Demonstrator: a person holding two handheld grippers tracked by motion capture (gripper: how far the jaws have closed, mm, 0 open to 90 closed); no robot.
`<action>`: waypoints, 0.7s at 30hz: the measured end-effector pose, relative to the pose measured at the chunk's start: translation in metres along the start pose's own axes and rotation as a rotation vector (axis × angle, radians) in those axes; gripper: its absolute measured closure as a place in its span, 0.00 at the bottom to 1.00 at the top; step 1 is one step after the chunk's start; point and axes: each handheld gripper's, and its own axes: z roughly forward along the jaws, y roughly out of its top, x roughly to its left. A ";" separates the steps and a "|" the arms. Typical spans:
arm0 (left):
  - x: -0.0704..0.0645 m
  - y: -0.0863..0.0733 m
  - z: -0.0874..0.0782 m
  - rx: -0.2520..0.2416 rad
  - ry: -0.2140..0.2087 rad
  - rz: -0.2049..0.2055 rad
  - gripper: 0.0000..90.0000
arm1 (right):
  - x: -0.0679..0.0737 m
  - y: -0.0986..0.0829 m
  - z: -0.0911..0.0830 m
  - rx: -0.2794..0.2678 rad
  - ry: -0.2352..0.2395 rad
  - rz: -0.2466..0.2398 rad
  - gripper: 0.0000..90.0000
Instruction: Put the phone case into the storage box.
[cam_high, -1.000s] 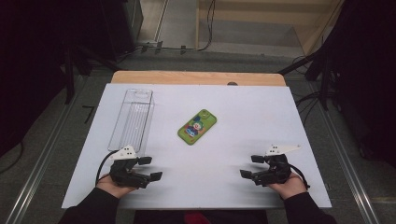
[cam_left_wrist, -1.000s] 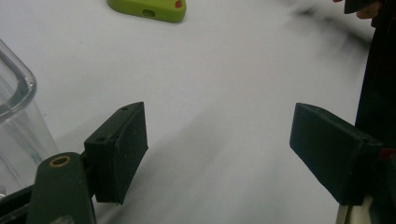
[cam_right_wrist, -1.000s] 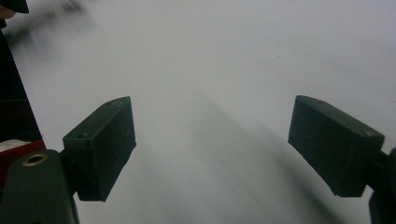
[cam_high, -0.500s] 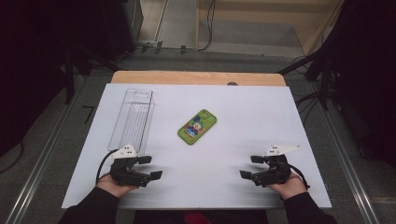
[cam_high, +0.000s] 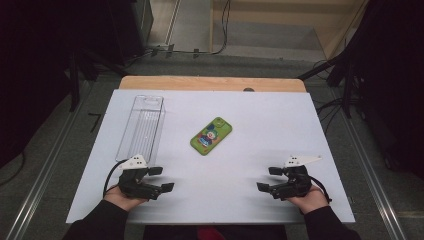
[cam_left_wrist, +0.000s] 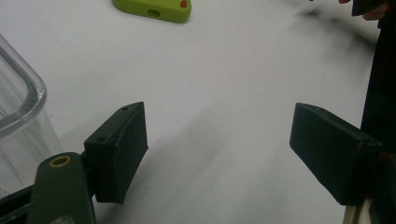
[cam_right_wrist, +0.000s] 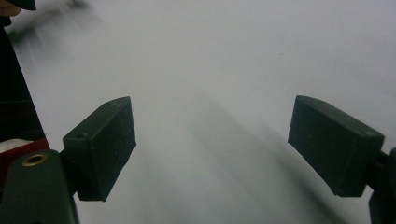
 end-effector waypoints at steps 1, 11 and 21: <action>0.000 0.000 0.000 0.002 0.002 0.002 0.22 | 0.000 0.000 0.000 0.001 0.001 0.001 0.15; -0.002 0.002 0.004 0.006 -0.012 0.009 0.22 | -0.001 0.000 0.000 0.002 -0.003 0.001 0.15; -0.008 0.008 0.008 0.010 -0.037 -0.006 0.22 | -0.001 0.000 0.001 0.001 -0.001 -0.004 0.15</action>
